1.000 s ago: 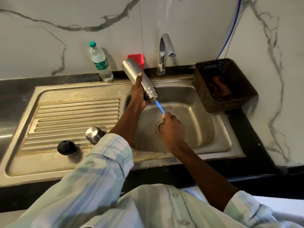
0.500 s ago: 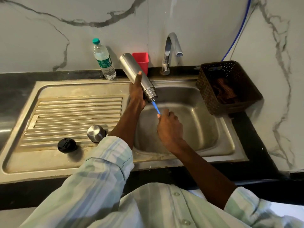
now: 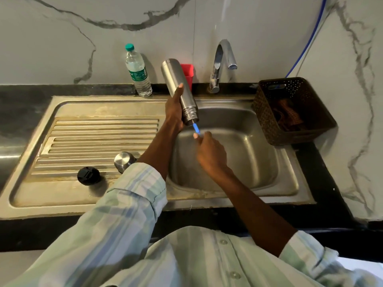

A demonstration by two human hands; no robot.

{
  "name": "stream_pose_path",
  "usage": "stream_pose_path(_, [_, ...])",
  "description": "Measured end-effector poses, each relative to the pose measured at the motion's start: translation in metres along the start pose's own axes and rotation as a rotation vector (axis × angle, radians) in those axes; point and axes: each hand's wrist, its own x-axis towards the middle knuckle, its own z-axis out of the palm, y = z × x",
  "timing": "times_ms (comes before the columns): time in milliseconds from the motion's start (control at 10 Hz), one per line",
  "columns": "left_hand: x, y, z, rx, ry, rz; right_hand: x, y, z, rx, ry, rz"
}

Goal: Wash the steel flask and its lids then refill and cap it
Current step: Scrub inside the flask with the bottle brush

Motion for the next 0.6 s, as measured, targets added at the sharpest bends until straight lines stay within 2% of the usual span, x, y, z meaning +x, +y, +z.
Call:
stream_pose_path(100, [-0.005, 0.0, 0.004, -0.039, 0.013, 0.003, -0.006, -0.009, 0.005, -0.294, 0.162, -0.132])
stream_pose_path(200, [-0.005, 0.003, -0.001, -0.146, -0.071, 0.001, 0.01, -0.004, -0.002, 0.966, -0.416, 0.191])
stream_pose_path(300, [-0.007, 0.004, -0.004, -0.302, -0.138, -0.057, 0.012, 0.0, -0.006, 1.627, -0.735, 0.374])
stream_pose_path(500, [-0.01, 0.007, -0.004, -0.272, -0.084, -0.03, -0.009, -0.017, -0.004, -0.209, 0.146, -0.088])
stream_pose_path(600, [-0.007, 0.009, -0.007, -0.195, -0.122, 0.004, -0.002, -0.014, 0.0, 0.415, -0.087, 0.014])
